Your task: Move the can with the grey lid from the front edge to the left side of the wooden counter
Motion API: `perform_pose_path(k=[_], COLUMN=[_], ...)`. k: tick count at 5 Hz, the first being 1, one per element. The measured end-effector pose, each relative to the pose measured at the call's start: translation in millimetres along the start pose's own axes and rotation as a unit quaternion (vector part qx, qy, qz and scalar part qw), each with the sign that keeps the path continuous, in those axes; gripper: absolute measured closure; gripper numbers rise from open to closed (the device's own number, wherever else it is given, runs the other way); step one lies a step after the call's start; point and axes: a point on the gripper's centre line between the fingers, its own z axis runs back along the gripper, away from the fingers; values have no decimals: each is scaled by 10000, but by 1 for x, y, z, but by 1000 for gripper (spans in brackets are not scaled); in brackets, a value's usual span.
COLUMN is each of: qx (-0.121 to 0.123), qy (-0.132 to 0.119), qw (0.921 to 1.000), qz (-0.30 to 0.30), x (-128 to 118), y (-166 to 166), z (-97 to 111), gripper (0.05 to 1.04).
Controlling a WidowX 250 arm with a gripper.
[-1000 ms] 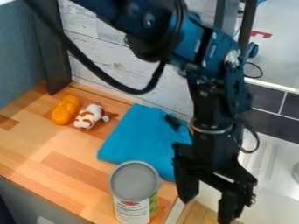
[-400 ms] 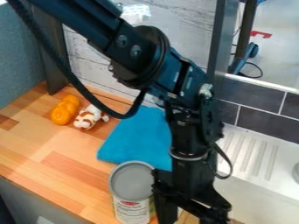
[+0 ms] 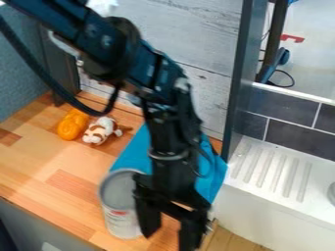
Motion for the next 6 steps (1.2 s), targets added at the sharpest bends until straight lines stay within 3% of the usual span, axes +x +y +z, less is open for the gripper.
perform_pose_path(k=[3,4,6], qx=[371,540,857], qy=[-529,-491,-873], qw=[9952,9944,9882], qz=[740,762,921], x=[-7,-17,-23], y=[106,123,167], z=[17,30,75], gripper=[81,81,81])
